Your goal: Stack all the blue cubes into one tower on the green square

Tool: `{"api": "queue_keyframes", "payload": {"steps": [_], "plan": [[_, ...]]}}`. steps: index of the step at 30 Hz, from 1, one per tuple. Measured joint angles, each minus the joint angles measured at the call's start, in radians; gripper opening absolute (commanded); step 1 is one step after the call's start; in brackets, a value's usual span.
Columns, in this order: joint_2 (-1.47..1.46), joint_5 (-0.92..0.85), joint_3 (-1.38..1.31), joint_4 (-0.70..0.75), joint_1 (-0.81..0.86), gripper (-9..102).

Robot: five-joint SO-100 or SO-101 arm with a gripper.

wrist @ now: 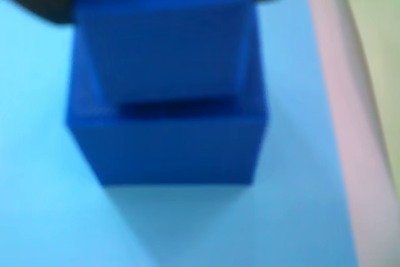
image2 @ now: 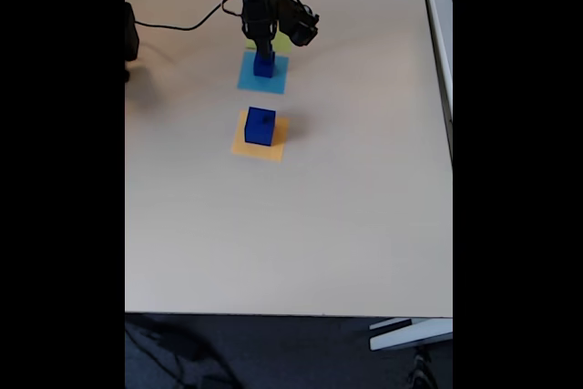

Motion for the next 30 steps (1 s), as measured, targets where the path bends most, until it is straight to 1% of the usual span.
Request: {"api": "queue_keyframes", "payload": {"steps": [6, 18, 22, 30], "plan": [[0.000, 0.000, 0.003, 0.000, 0.000, 6], [0.006, 0.000, 0.009, -0.005, 0.000, 15], [0.006, 0.000, 0.012, -0.009, 0.000, 17], [0.006, -0.014, 0.017, -0.029, 0.009, 22]]}}
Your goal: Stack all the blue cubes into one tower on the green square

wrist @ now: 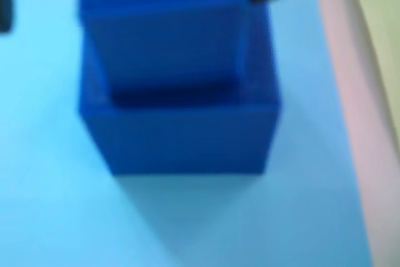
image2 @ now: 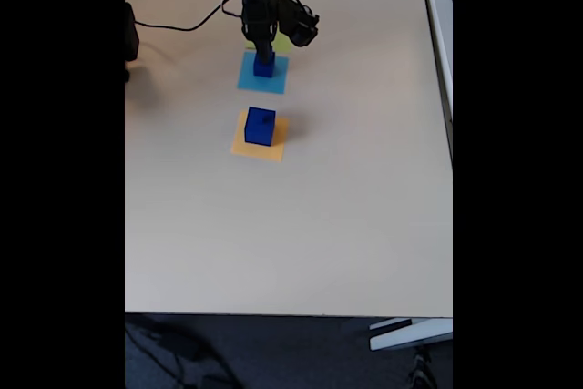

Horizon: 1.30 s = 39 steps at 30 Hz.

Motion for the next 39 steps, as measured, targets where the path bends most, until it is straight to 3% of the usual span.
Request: {"api": "queue_keyframes", "payload": {"steps": [23, 39], "plan": [[-0.018, -0.184, -0.359, -0.006, -0.009, 24], [0.003, -0.385, -0.209, -0.048, 0.244, 22]]}}
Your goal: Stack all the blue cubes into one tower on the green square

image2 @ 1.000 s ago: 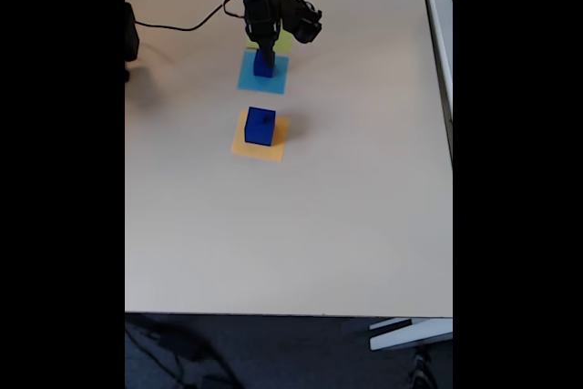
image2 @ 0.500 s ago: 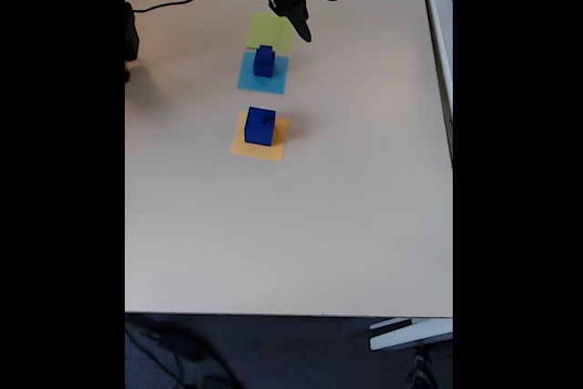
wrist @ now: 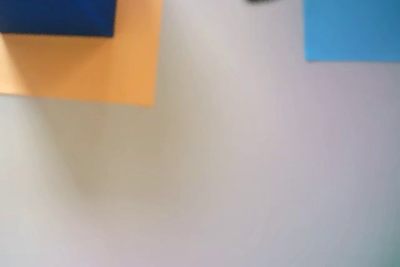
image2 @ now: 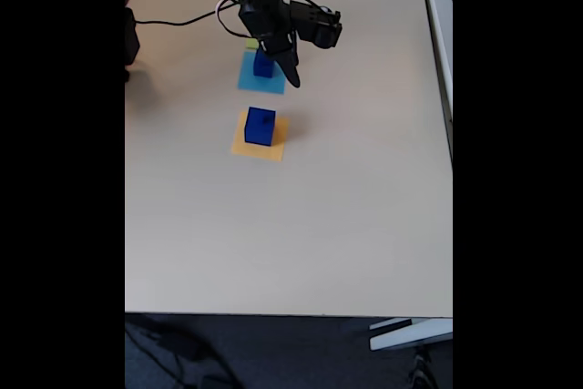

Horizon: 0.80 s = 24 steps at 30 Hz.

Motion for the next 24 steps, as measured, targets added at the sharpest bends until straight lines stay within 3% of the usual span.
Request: {"api": "queue_keyframes", "payload": {"steps": [24], "plan": [[0.034, -0.089, 0.129, -0.018, 0.158, 20]]}}
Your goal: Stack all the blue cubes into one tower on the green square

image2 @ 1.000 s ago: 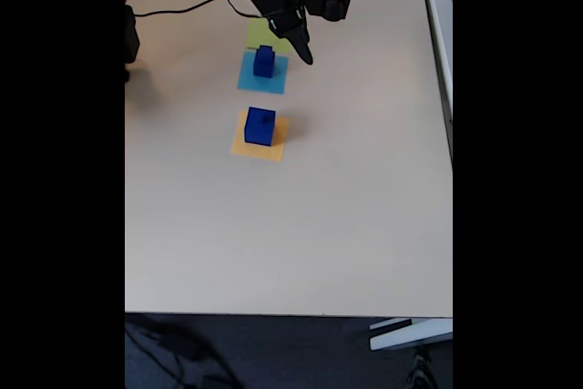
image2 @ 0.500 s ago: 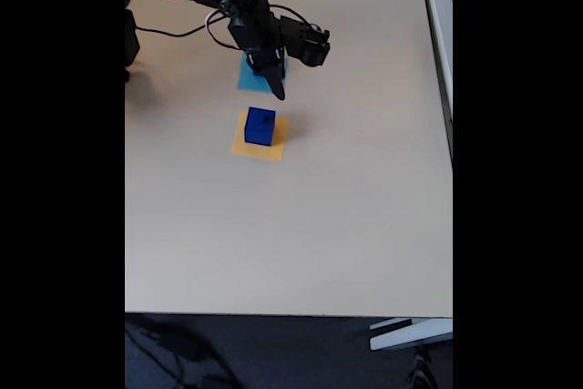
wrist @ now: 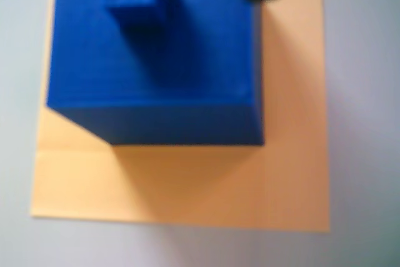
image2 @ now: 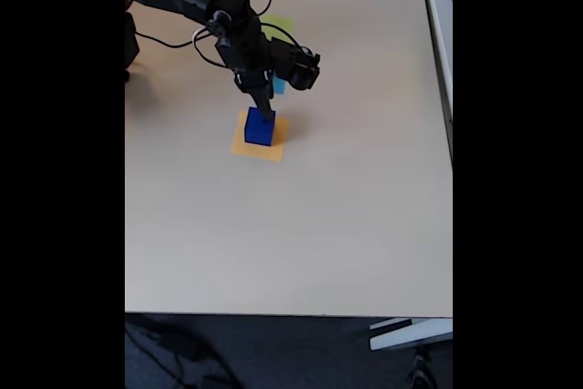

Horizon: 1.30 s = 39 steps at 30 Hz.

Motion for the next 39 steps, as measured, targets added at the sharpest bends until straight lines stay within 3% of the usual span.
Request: {"api": "queue_keyframes", "payload": {"steps": [39], "plan": [[0.002, -0.018, 0.133, -0.084, 0.043, 16]]}}
